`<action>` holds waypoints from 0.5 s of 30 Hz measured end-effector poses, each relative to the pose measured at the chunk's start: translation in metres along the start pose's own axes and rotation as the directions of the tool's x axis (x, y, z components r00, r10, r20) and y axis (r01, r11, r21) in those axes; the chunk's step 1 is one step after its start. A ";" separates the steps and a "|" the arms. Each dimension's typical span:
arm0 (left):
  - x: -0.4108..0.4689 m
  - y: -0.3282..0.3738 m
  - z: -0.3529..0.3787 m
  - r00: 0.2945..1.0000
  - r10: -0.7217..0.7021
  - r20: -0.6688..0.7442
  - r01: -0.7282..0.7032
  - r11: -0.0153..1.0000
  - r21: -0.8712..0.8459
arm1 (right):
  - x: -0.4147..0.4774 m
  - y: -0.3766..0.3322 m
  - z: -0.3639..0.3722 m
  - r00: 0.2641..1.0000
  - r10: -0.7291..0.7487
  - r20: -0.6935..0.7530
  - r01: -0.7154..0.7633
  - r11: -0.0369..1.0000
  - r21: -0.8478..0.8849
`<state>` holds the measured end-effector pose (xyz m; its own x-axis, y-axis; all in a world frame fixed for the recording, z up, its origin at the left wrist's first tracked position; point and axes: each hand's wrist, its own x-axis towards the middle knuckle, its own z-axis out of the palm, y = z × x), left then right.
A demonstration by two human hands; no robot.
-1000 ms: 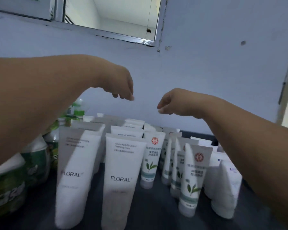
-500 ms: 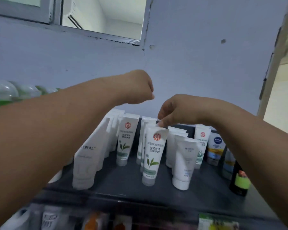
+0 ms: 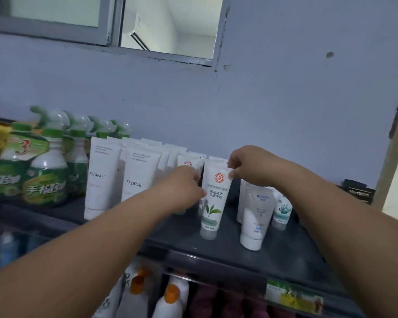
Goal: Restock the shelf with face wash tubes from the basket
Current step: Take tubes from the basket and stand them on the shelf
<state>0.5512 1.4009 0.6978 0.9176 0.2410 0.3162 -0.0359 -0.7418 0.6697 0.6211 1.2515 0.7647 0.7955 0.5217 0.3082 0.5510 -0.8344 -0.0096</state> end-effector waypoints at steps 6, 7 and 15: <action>-0.008 -0.041 0.034 0.993 -0.118 0.026 0.115 0.990 0.078 | 0.004 -0.003 0.001 0.996 -0.055 -0.070 0.068 0.979 0.192; -0.007 -0.045 0.035 0.992 -0.128 0.019 0.126 0.988 0.089 | 0.006 -0.006 -0.001 0.994 -0.066 -0.081 0.081 0.976 0.203; 0.007 -0.062 0.036 0.984 -0.173 -0.046 0.172 0.985 -0.022 | 0.033 -0.040 0.007 0.996 -0.032 -0.089 0.051 0.973 0.225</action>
<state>0.5739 1.4262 0.6348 0.8906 0.3944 0.2263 0.1139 -0.6753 0.7287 0.6269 1.3032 0.7687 0.7521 0.5299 0.3919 0.6334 -0.7454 -0.2078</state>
